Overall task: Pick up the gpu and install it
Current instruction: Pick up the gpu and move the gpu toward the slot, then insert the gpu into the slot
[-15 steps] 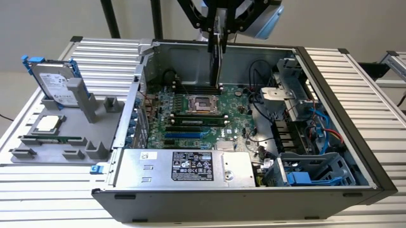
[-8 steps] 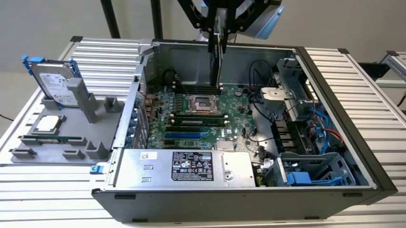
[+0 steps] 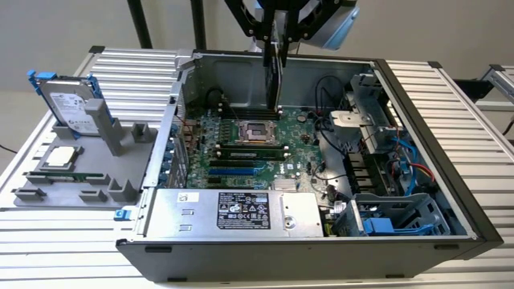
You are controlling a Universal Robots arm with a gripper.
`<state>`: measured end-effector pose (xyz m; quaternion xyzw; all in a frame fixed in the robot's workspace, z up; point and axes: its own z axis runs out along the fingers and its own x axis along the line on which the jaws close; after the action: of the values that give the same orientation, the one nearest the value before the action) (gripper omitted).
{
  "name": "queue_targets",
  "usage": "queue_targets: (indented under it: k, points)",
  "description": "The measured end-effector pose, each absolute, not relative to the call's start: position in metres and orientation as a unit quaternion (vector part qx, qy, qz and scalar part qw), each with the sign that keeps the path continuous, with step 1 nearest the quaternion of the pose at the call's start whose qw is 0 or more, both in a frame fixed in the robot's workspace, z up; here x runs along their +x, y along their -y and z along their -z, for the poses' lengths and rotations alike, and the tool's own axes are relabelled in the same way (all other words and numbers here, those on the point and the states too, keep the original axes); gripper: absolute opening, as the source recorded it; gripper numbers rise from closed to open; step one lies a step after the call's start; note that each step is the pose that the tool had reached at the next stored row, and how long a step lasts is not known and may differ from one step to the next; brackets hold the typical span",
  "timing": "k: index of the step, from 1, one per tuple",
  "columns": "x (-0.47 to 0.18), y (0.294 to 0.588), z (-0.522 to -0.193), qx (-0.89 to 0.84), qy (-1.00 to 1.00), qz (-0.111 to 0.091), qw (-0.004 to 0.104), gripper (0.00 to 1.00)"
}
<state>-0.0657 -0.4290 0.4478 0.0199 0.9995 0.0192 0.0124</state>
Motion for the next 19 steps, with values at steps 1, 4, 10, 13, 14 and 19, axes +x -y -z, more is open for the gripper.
queue_targets:
  k: [1,4,10,13,14,19]
  points:
    - [-0.0657,0.429,-0.4478,0.018,-1.0,-0.019,0.012,0.0]
    - [-0.0657,0.4289,-0.4478,0.011,-1.0,-0.019,0.012,0.0]
    - [-0.0657,0.4289,-0.4478,-0.003,-1.0,-0.019,0.012,0.0]
    - [-0.0657,0.429,-0.4478,-0.011,-1.0,-0.02,0.012,0.0]
    - [-0.0657,0.4289,-0.4478,-0.014,-1.0,-0.02,0.012,0.0]
    - [-0.0657,0.4289,-0.4478,-0.026,-0.999,-0.02,0.011,0.0]
